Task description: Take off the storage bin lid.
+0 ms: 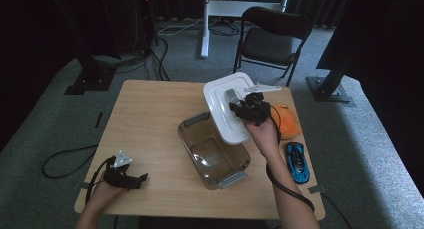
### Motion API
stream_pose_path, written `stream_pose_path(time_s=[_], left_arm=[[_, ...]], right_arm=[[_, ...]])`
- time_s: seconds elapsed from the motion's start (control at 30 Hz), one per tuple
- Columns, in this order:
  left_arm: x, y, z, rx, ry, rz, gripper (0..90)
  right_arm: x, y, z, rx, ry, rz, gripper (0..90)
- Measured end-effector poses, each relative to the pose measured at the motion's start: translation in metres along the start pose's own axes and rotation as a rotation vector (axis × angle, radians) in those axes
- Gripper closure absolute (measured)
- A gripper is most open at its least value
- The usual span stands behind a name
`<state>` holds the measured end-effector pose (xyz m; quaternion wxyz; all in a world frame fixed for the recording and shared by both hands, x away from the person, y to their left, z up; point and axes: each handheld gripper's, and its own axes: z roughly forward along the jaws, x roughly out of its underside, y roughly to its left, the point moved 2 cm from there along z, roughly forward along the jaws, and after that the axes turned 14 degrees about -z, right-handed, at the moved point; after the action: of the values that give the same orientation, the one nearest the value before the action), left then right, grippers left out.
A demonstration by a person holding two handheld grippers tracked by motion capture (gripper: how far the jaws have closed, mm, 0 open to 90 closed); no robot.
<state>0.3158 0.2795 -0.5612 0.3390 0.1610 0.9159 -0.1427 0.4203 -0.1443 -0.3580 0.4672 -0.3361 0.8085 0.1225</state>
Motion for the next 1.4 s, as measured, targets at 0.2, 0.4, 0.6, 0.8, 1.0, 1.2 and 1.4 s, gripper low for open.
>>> stream_pose_path(time_s=[0.2, 0.4, 0.6, 0.8, 1.0, 1.2, 1.4], left_arm=[[0.000, 0.000, 0.000, 0.000, 0.002, 0.001, 0.1], [0.000, 0.000, 0.000, 0.000, 0.002, 0.000, 0.1], [0.000, 0.000, 0.000, 0.000, 0.002, 0.001, 0.2], [0.000, 0.000, 0.000, 0.000, 0.002, 0.001, 0.2], [0.000, 0.000, 0.000, 0.000, 0.002, 0.001, 0.2], [0.000, 0.000, 0.000, 0.000, 0.002, 0.001, 0.2], [0.000, 0.000, 0.000, 0.000, 0.002, 0.001, 0.2]], right_arm=[[0.003, -0.019, 0.009, 0.013, 0.000, 0.039, 68.4], [0.005, -0.035, 0.021, 0.030, 0.010, 0.060, 68.4], [0.008, -0.048, 0.037, 0.043, 0.030, 0.077, 68.3], [0.012, -0.061, 0.050, 0.061, 0.040, 0.105, 68.4], [0.020, -0.069, 0.065, 0.072, 0.051, 0.112, 68.3], [0.030, -0.071, 0.081, 0.072, 0.079, 0.116, 68.4], [0.044, -0.067, 0.094, 0.046, 0.084, 0.140, 68.3]])
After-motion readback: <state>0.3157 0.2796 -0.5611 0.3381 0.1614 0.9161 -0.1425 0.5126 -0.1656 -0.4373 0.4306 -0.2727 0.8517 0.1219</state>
